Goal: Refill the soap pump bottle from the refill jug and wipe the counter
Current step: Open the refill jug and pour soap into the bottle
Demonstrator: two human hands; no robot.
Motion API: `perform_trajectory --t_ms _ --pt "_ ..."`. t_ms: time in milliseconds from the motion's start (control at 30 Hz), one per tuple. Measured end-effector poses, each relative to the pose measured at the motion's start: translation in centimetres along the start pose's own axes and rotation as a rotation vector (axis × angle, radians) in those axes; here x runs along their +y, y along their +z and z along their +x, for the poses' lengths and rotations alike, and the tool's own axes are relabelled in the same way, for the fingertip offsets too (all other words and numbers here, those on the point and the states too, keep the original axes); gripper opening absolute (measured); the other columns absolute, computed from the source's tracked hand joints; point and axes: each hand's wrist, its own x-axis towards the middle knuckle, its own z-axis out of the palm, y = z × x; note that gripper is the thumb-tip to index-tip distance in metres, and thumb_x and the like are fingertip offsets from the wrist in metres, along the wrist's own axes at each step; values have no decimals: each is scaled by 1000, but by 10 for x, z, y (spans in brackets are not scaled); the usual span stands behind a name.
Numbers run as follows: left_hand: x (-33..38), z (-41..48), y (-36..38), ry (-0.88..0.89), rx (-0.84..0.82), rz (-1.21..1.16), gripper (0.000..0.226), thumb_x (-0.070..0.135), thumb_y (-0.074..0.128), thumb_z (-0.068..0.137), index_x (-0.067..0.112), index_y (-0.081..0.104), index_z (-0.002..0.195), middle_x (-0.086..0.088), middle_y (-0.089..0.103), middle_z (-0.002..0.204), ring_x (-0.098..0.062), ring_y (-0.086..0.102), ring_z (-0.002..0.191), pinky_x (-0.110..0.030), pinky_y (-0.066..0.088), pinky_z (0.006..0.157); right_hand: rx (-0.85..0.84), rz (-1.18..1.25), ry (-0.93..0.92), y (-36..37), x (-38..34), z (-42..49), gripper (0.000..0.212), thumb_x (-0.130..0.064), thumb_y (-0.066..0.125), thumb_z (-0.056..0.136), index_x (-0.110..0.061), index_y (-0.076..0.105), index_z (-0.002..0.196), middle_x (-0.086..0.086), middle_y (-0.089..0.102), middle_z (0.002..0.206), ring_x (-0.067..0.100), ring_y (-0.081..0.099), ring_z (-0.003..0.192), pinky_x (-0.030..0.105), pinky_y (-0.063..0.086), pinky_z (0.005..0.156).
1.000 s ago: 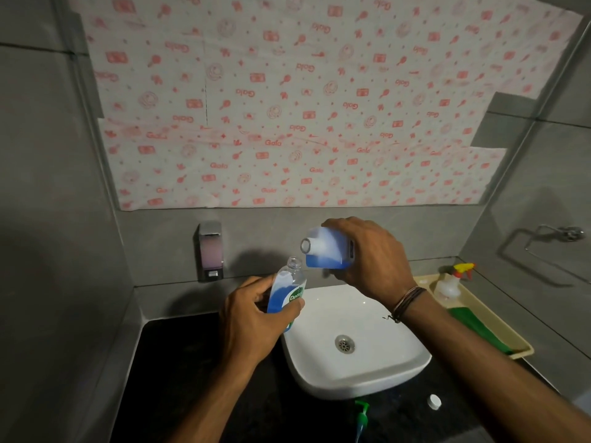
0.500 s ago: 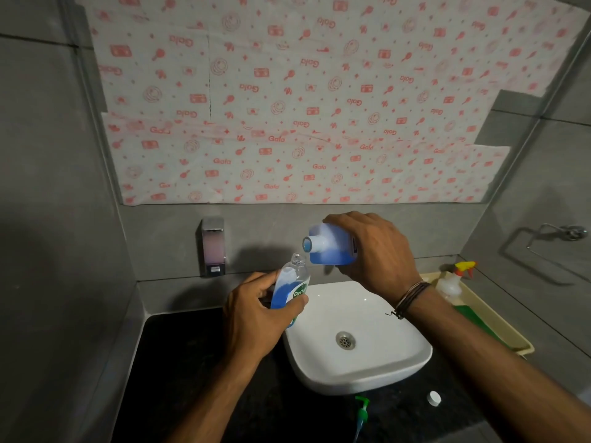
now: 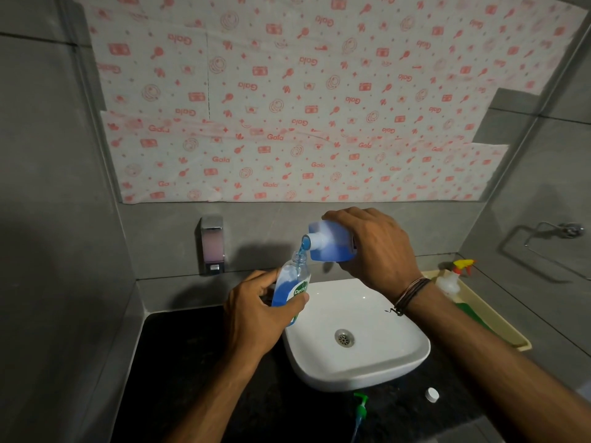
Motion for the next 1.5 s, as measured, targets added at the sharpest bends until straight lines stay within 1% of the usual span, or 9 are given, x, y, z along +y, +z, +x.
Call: perform_trajectory --t_ms 133,333,567,700,800,933,1100,1300,1500 --pt "1 -1 0 -9 -4 -11 50 50 91 68 28 79 111 14 78 98 -9 76 81 -36 67 67 4 -9 -3 -2 0 0 69 -20 92 67 -20 65 130 5 73 118 31 69 101 47 55 90" --pt "1 -2 0 -18 -10 -14 50 50 91 68 24 79 109 11 79 98 -11 77 82 -37 67 67 -1 -19 -8 -4 -1 0 69 -18 90 68 -22 64 131 3 72 119 30 68 102 47 55 91" --pt "3 -3 -1 -33 -12 -17 50 54 90 66 25 79 106 11 77 95 -13 76 80 -39 67 67 3 -40 -12 -5 1 1 75 -19 93 61 -25 63 130 1 72 119 28 68 101 47 58 89" --pt "3 -3 -2 -44 -8 -13 50 51 92 65 25 79 105 11 77 95 -12 76 80 -39 67 68 9 -47 -6 -5 2 2 79 -21 94 58 -28 62 130 -1 72 120 26 67 102 46 57 89" --pt "3 -3 -3 -42 -1 -11 49 48 93 66 25 80 107 11 78 96 -12 76 81 -38 67 67 9 -38 -4 -5 3 2 80 -21 95 57 -27 61 130 0 72 119 27 67 102 48 58 89" --pt "2 -3 -4 -30 2 -18 50 45 94 68 26 79 111 11 78 99 -12 77 83 -37 67 66 17 -47 -14 -5 3 1 79 -21 95 57 -25 62 129 1 73 118 28 68 101 48 58 88" --pt "1 -2 -3 -36 -4 -12 52 46 93 68 25 78 114 10 79 103 -10 76 85 -37 68 69 24 -48 -14 -5 3 3 75 -19 94 59 -24 64 128 2 73 118 28 68 101 46 57 89" --pt "1 -1 -3 -46 -8 -14 55 52 91 67 25 78 113 12 78 100 -10 77 83 -36 67 68 23 -58 -15 -9 3 4 78 -18 95 57 -23 65 128 2 74 117 29 68 99 44 56 87" --pt "1 1 -1 -47 -11 -12 51 50 92 68 25 78 111 11 78 97 -12 76 81 -39 67 67 34 -65 -18 -13 3 5 73 -15 92 62 -21 66 129 4 74 117 30 68 100 44 55 87"
